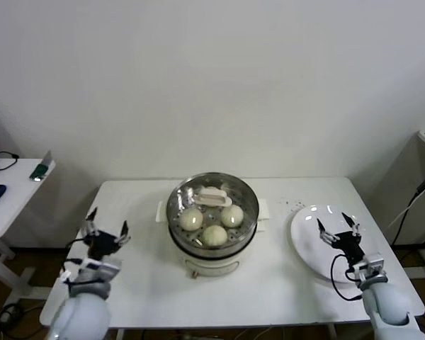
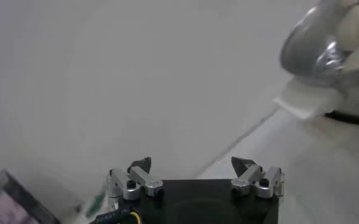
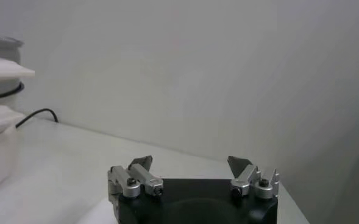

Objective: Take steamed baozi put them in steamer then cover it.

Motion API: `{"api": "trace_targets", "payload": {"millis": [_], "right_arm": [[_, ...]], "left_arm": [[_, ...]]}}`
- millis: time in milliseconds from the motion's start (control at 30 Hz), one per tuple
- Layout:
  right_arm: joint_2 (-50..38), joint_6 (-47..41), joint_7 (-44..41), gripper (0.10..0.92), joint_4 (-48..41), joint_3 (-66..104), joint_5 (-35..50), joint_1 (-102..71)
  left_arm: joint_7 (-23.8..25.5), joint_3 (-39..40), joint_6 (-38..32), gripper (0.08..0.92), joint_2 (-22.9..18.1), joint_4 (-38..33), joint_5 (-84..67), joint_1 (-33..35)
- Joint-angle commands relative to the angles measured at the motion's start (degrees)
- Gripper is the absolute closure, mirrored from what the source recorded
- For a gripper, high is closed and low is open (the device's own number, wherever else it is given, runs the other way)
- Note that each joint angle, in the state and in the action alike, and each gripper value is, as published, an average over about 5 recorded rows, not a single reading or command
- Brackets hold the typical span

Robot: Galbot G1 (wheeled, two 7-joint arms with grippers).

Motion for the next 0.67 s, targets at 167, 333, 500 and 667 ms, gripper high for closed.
{"api": "trace_targets", "payload": {"millis": [167,333,500,667], "right_arm": [[0.4,2.9,-0.9,0.203,1.7,-0.2,2.9,-1.7],[0.8,3.6,-1.2,0.203,1.9,-0.4,3.6,-1.9],[1.1,3.8,-1.2,0.203,1.9,-0.4,3.6,-2.0],[1.2,4.0,-1.2,0.203,1.9,-0.3,3.7,-2.1]], "left_arm": [[2.6,-18.2,-44.3,0.177,-7.3,20.4,-29.9,8.0],[3.1,-17.3,-42.5,0.177,-7.9,20.5,-27.7,7.3],[3.2,-17.2,-41.6,0.177,-8.3,20.0,-27.2,6.7],[3.2,-17.0,-41.3,0.177,-8.3,19.7,-26.6,6.7]]}}
